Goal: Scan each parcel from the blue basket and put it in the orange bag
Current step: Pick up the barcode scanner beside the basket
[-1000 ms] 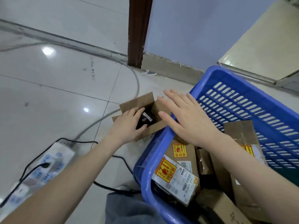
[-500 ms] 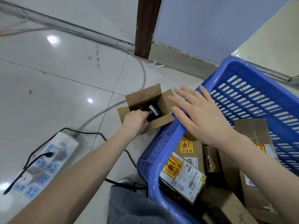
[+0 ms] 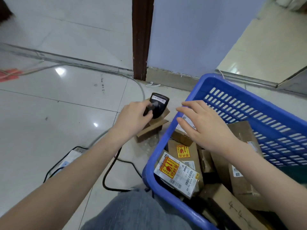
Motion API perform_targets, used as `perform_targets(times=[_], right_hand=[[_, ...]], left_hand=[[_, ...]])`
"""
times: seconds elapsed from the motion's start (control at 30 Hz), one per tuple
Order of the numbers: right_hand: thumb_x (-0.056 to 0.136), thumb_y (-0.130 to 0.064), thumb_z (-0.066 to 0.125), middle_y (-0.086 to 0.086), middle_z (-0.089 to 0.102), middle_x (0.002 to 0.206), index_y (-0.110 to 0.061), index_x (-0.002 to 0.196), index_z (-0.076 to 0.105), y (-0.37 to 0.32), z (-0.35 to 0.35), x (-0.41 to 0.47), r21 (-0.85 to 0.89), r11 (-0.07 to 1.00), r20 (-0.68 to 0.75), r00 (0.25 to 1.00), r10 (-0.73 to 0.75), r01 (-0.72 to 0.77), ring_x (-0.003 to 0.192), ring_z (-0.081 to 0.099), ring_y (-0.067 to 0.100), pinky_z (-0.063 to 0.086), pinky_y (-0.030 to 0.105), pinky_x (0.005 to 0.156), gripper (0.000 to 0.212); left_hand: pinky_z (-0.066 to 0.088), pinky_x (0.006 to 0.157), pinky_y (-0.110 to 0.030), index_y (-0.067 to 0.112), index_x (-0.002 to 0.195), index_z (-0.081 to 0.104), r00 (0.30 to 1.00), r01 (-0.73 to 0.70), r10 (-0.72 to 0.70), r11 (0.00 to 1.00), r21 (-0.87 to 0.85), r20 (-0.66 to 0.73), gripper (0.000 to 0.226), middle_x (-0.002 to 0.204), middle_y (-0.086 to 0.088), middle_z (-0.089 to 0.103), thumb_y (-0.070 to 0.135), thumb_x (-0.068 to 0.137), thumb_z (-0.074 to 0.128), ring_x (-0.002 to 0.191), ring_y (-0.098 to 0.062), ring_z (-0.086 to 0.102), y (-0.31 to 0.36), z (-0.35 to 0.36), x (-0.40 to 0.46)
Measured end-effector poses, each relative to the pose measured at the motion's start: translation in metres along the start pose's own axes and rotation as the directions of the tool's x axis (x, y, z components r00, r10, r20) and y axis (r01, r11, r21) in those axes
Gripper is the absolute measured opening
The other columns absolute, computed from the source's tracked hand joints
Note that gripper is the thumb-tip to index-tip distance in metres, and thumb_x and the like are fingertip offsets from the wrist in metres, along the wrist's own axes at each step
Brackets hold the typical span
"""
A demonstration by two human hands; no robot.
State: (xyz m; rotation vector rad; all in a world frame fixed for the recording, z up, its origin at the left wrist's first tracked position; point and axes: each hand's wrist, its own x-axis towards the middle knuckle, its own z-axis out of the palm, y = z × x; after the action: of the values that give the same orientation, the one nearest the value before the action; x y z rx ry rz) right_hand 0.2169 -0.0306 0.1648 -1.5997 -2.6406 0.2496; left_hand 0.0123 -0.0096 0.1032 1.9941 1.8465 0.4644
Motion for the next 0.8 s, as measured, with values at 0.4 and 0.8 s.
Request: perform_targets(times=[0.4, 0.8], right_hand=[[0.099, -0.046, 0.024, -0.002, 0.058, 0.108, -0.020, 0.120, 0.056, 0.004, -0.072, -0.087, 0.017, 0.989, -0.101, 0.984, 0.145, -0.144, 0.104, 0.051, 0.019, 0.045, 0.039, 0.088, 0.046], [0.101, -0.048, 0.025, 0.004, 0.067, 0.099, -0.015, 0.109, 0.061, 0.044, -0.137, -0.231, 0.535, 0.720, -0.127, 0.800, 0.586, -0.442, 0.089, 0.062, 0.018, 0.047, 0.034, 0.078, 0.050]], left_hand=[[0.045, 0.075, -0.021, 0.027, 0.107, 0.066, 0.982, -0.180, 0.144, 0.919, -0.351, -0.125, 0.019, 0.093, 0.012, 0.065, 0.030, 0.092, 0.056, 0.089, -0.009, 0.059, 0.136, -0.094, -0.060], [0.055, 0.071, -0.023, 0.033, 0.107, 0.059, 0.957, -0.183, 0.289, 0.679, -0.711, 0.029, 0.015, 0.097, 0.011, 0.067, 0.031, 0.092, 0.059, 0.077, -0.005, 0.066, 0.290, -0.071, -0.139]])
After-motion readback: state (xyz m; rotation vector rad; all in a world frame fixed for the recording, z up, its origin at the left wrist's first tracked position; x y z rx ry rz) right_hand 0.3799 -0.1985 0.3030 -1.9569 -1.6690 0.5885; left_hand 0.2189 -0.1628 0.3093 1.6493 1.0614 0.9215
